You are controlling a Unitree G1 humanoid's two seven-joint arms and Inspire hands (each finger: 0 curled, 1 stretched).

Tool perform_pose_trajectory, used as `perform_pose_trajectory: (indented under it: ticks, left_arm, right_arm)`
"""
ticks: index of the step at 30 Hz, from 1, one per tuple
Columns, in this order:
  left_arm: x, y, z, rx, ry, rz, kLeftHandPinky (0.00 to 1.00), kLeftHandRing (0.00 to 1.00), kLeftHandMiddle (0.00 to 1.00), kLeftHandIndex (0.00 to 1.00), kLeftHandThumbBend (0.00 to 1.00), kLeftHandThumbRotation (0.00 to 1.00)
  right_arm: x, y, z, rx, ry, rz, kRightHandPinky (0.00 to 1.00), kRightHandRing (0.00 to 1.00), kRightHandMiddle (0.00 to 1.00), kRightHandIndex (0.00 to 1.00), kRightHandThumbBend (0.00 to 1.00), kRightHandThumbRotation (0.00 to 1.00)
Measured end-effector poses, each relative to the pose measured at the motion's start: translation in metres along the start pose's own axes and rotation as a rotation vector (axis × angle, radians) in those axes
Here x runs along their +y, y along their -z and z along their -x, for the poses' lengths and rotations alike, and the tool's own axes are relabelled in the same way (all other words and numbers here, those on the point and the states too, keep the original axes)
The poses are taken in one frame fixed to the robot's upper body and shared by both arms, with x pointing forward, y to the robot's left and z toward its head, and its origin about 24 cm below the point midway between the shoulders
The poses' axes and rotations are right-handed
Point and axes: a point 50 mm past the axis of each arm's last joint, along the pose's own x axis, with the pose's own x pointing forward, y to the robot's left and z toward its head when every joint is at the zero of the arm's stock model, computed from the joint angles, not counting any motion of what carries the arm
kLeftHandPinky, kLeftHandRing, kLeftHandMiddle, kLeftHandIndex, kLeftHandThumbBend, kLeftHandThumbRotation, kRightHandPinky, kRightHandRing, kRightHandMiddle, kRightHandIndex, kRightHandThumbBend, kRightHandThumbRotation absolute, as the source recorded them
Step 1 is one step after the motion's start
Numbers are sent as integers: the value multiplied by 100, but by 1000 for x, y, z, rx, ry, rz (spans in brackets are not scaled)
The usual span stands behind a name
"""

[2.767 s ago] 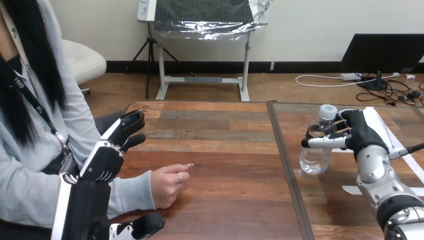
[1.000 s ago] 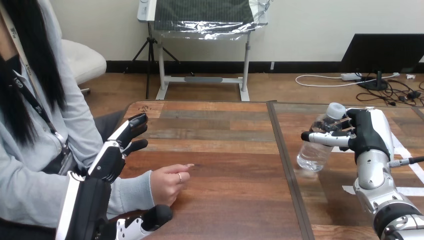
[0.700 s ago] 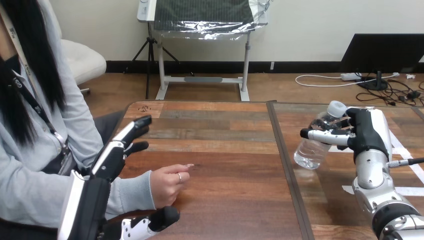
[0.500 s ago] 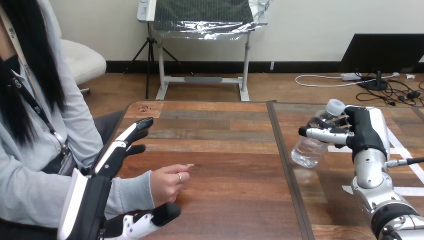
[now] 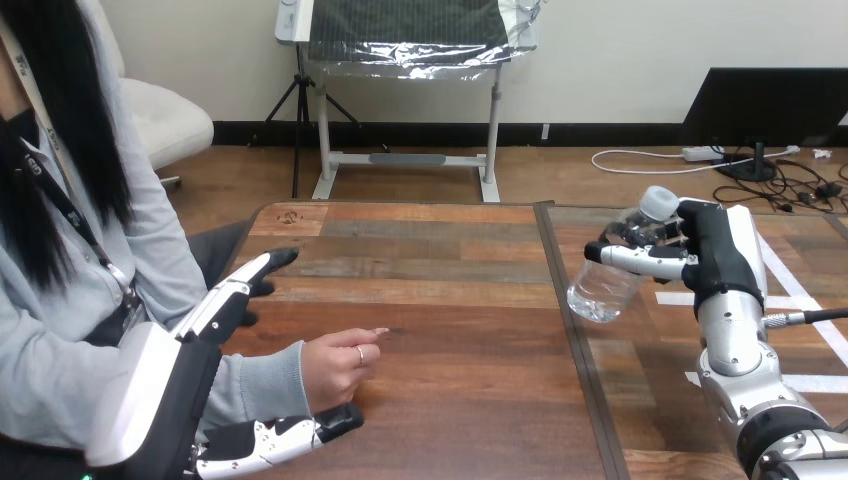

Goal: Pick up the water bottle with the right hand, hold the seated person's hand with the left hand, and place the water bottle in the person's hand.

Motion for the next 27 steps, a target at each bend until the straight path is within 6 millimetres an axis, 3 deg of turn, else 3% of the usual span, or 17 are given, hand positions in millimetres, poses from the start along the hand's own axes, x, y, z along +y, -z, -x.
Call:
perform_pose_trajectory:
  ticks: [9, 27]
  left_arm:
    - [7, 9, -2, 70, 74, -116, 74, 83, 86, 87, 100, 27]
    - [22, 22, -9, 114, 186, -302, 73, 80, 81, 83, 100, 23]
  right_arm:
    - [1, -3, 0, -27, -13, -19, 34, 39, 46, 51, 83, 0]
    - [2, -15, -1, -108, -35, -51, 32, 37, 45, 49, 83, 0]
